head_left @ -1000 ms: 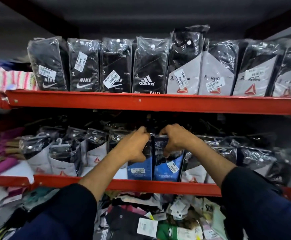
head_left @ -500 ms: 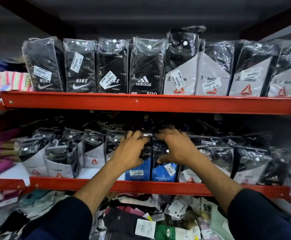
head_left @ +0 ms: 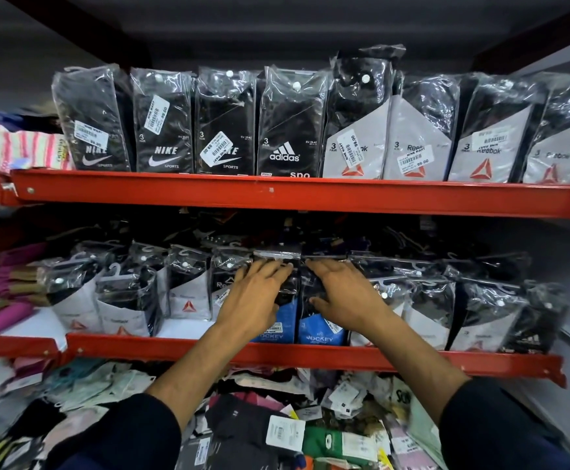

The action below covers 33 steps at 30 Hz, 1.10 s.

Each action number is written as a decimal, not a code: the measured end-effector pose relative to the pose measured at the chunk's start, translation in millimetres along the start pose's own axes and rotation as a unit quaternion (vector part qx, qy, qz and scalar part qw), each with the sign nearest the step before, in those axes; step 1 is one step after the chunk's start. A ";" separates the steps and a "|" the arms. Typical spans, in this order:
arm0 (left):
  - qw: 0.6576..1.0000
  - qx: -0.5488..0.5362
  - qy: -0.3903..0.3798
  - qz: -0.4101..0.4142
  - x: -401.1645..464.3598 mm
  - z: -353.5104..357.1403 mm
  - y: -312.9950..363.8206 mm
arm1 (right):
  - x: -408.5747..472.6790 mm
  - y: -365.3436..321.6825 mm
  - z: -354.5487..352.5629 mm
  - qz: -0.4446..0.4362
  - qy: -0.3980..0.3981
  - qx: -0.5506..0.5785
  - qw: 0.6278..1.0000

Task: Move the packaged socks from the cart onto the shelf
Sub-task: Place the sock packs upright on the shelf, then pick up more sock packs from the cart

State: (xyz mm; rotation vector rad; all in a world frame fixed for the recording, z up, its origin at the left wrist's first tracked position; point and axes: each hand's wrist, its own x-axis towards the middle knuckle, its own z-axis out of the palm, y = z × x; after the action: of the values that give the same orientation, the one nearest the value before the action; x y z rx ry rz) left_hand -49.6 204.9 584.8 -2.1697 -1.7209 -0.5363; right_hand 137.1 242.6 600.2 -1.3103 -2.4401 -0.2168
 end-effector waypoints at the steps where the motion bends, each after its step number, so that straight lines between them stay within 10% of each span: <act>1: 1.000 0.003 0.003 0.000 -5.1 -1.0 0.0 | -4.1 -1.2 1.0 0.000 0.009 0.000 1.000; 14: 0.995 0.021 0.018 -0.091 -170.7 64.5 -9.8 | -119.7 -60.1 90.8 0.068 0.121 0.017 0.990; 26: 0.960 -0.016 -0.189 -0.207 -388.0 171.1 -17.0 | -243.2 -152.2 265.6 0.037 -0.135 0.042 0.989; 33: 0.878 -0.048 -0.410 -0.240 -506.1 252.4 -15.7 | -328.8 -200.4 377.2 0.002 -0.345 0.077 0.935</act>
State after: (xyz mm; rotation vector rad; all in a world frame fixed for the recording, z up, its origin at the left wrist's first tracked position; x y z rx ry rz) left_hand -144.9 -105.7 121.7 -2.1756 -2.7521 0.2861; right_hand 45.8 -10.3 133.0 -1.4980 -2.9278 0.5178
